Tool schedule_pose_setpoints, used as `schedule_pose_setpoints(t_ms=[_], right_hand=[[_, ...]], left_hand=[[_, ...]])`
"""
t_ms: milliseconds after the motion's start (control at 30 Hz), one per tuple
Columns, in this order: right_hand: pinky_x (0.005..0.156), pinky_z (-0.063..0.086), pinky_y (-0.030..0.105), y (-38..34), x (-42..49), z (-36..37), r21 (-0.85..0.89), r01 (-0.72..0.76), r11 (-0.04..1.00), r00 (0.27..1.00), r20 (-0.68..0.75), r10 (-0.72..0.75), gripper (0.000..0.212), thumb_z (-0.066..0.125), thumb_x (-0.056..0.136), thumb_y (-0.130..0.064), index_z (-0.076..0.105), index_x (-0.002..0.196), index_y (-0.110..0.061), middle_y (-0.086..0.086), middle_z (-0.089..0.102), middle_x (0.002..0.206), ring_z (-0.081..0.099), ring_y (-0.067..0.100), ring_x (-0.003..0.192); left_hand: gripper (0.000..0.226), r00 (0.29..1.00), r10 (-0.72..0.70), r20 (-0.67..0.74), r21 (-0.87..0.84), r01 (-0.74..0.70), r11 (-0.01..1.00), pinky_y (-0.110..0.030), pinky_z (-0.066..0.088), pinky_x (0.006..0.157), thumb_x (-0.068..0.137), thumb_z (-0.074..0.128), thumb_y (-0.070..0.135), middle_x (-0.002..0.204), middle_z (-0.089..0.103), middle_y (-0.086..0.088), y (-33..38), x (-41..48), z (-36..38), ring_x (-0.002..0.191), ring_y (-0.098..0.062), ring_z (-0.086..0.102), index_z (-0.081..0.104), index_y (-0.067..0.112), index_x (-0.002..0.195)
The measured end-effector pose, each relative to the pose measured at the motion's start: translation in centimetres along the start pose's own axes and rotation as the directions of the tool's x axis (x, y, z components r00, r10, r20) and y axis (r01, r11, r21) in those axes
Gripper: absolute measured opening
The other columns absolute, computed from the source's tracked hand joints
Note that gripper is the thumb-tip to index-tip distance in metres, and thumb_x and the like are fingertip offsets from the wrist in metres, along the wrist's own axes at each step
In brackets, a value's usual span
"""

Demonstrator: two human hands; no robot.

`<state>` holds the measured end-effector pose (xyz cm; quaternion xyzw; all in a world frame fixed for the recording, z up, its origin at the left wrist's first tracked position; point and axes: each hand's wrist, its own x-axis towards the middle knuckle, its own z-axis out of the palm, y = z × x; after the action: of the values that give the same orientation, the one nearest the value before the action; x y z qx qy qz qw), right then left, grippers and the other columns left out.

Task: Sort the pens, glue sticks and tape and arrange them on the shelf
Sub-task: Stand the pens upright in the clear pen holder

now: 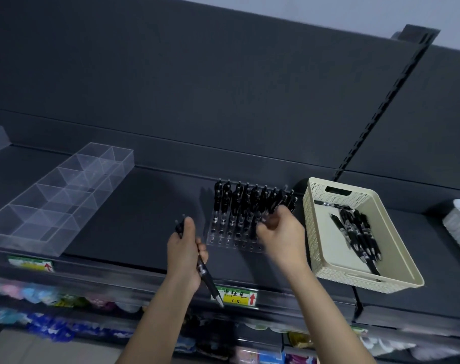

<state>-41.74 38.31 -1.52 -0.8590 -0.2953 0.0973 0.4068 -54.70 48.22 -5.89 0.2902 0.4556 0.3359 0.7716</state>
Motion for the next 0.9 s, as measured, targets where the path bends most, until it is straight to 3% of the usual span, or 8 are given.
schedule_pose_setpoints(t_ms=[100,267,367,467,733,900], right_hand=[[0.057,0.035,0.025,0.4,1.5,0.3,-0.083,0.042,0.996,0.994,-0.094,-0.05,0.013,0.057,0.09,-0.015,0.056,0.084,-0.004,0.005,0.062,0.075,0.053,0.016,0.063],[0.046,0.03,0.027,0.9,2.4,1.6,-0.208,0.088,0.974,0.995,-0.03,-0.096,0.021,0.053,0.094,-0.018,0.051,0.078,-0.005,0.003,0.054,0.063,0.046,0.013,0.052],[0.042,0.027,0.021,1.3,2.5,2.4,-0.269,0.106,0.957,0.994,0.033,-0.101,0.023,0.054,0.093,-0.017,0.053,0.076,-0.002,0.004,0.052,0.06,0.044,0.011,0.049],[0.047,0.032,0.028,1.6,2.5,2.9,-0.305,0.094,0.948,0.994,0.079,-0.073,0.024,0.057,0.093,-0.017,0.058,0.078,0.002,0.007,0.057,0.064,0.048,0.018,0.053],[0.055,0.044,0.029,1.7,2.6,2.9,-0.285,0.083,0.955,0.993,0.103,-0.056,0.022,0.059,0.092,-0.02,0.061,0.083,0.001,0.008,0.062,0.069,0.056,0.021,0.06],[0.062,0.047,0.024,1.5,1.4,1.7,-0.116,0.038,0.992,0.997,0.072,-0.03,0.013,0.066,0.088,-0.022,0.064,0.083,-0.011,-0.003,0.066,0.073,0.061,0.013,0.067]], left_hand=[[0.02,0.997,-0.073,-0.028,-0.073,0.071,0.995,-0.018,0.036,0.038,0.098,0.053,0.026,0.063,0.041,0.001,0.3,0.3,0.1,0.049,-0.008,0.037,0.046,0.012,0.086],[0.011,0.994,-0.108,0.012,-0.084,0.109,0.991,-0.018,0.038,0.04,0.095,0.047,0.002,0.067,0.041,-0.003,0.5,0.7,-0.1,0.053,-0.01,0.038,0.043,0.01,0.09],[0.005,0.996,-0.083,0.038,-0.05,0.085,0.995,-0.017,0.042,0.044,0.096,0.049,0.003,0.072,0.046,-0.006,0.7,0.4,-0.4,0.057,-0.01,0.044,0.047,0.007,0.097],[0.007,0.997,-0.05,0.053,-0.08,0.054,0.995,-0.018,0.049,0.051,0.097,0.054,0.012,0.078,0.052,-0.006,0.8,0.0,-0.6,0.062,-0.011,0.053,0.053,0.005,0.099],[0.011,0.996,0.046,0.078,-0.064,-0.041,0.997,-0.017,0.039,0.042,0.099,0.05,0.016,0.074,0.055,-0.005,0.9,-0.7,-0.5,0.054,-0.01,0.046,0.055,0.006,0.102],[0.012,0.97,0.139,0.198,0.014,-0.144,0.989,-0.023,0.038,0.047,0.095,0.048,0.002,0.075,0.055,-0.005,1.2,-1.4,-0.3,0.058,-0.013,0.047,0.058,0.004,0.101]])
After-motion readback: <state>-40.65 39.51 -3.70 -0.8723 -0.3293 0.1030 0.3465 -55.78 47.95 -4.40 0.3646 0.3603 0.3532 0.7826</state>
